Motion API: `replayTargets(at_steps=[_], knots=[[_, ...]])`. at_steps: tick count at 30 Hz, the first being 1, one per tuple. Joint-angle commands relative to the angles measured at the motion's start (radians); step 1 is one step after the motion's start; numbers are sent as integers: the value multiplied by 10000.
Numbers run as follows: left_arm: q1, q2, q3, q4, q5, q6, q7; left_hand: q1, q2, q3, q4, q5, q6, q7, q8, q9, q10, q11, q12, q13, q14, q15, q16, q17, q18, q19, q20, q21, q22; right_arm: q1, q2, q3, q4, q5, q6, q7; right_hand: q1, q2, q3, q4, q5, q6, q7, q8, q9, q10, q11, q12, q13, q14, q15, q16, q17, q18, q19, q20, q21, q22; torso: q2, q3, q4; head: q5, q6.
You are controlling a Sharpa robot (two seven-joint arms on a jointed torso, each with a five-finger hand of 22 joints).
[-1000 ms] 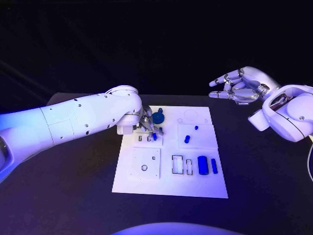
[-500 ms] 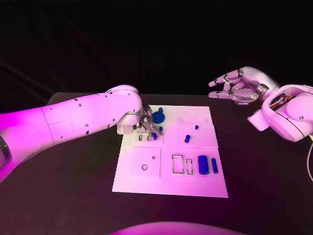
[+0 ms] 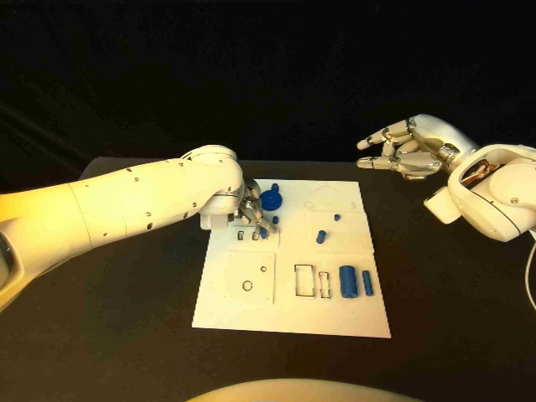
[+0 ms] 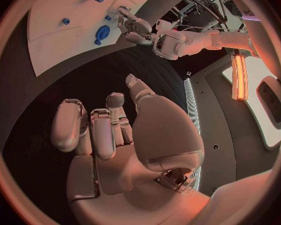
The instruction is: Assemble the parts on the task board
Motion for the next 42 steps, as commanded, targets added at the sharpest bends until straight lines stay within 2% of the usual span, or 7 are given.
replayTargets(at_steps=[1, 5, 9, 16, 25, 33, 42], knots=[[-11, -7, -2, 24, 63, 121, 18, 276, 48, 99, -183, -29, -83, -41, 33, 28, 20, -51, 34, 5, 1052, -73, 24, 2630, -127, 427, -79, 20, 950, -8, 27, 2, -36, -167, 143, -64, -11, 65, -46, 2, 39, 68, 4, 36, -3, -25, 2, -47, -8, 520, -64, -36, 289, 80, -46, -1, -44, -9, 1, 2, -2, 31, -19], [-16, -35, 0, 47, 202, 67, 35, 1342, 365, 869, -862, -12, -275, -137, -113, 23, -42, -147, -39, -26, 1052, -151, 24, 2630, -123, 422, -132, 15, 950, -9, 58, 1, -57, -175, 165, -72, -2, 69, -46, 1, 40, 69, 3, 40, -3, -30, 1, -54, -18, 517, -65, -45, 276, 82, -50, -2, -51, -21, -1, 2, -7, 34, -37], [-24, -96, 5, 111, 269, 2, 54, 1827, 378, 1482, -1256, -18, -395, -69, -248, 3, -119, -106, -149, -89, 1052, -141, 24, 2630, -123, 412, -157, 4, 941, -10, 84, 0, -76, -177, 183, -76, -2, 69, -46, 1, 40, 69, 3, 40, -3, -30, 1, -54, -18, 517, -65, -45, 276, 82, -50, -2, -51, -21, 0, 4, -6, 28, -43], [-29, -465, 69, 437, 397, -362, 109, 1533, -12, 2469, -1330, -19, -336, -16, -347, 66, -107, -27, -249, -161, 1052, -85, 24, 2630, -114, 387, -90, -33, 905, -11, 111, -5, -130, -174, 228, -106, -7, 72, -52, 8, 39, 70, 4, 46, -3, -35, 3, -61, -28, 512, -65, -62, 248, 82, -50, -3, -53, -23, -7, 20, 14, 38, -54], [-42, -1175, 105, 1162, 212, -1609, 270, 925, -602, 3646, -1240, -26, -218, -30, -353, 222, 1, -68, -223, -125, 1052, -83, 24, 2630, -134, 425, -102, 32, 1040, -12, 88, -18, -192, -150, 320, -171, -79, 85, -117, 89, 39, 67, 5, 74, -8, -42, 6, -74, -66, 503, -65, -103, 198, 87, -63, -6, -80, -62, 1, 61, 78, 90, 33], [-358, -1462, 104, 1699, -324, -2960, 428, 619, -978, 4487, -1219, -40, -170, -47, -349, 341, 87, -78, -168, -57, 1052, -100, 24, 2630, -150, 457, -116, 79, 1132, -13, 47, -28, -249, -113, 364, -174, -90, 94, -126, 106, 45, 66, 4, 79, -9, -38, 5, -71, -67, 493, -65, -135, 150, 101, -94, -6, -118, -137, -14, 69, 178, 101, 9], [-660, -1583, 100, 2045, -780, -3500, 491, 436, -1233, 4991, -1191, -40, -129, -60, -339, 424, 144, -89, -128, -10, 1052, -110, 24, 2630, -161, 478, -125, 110, 1194, -14, 31, -59, -277, -96, 360, -144, -93, 99, -131, 114, 49, 69, 3, 85, -9, -18, 4, -50, -47, 487, -65, -151, 126, 105, -102, -7, -129, -157, -7, 67, 171, 83, 1]])
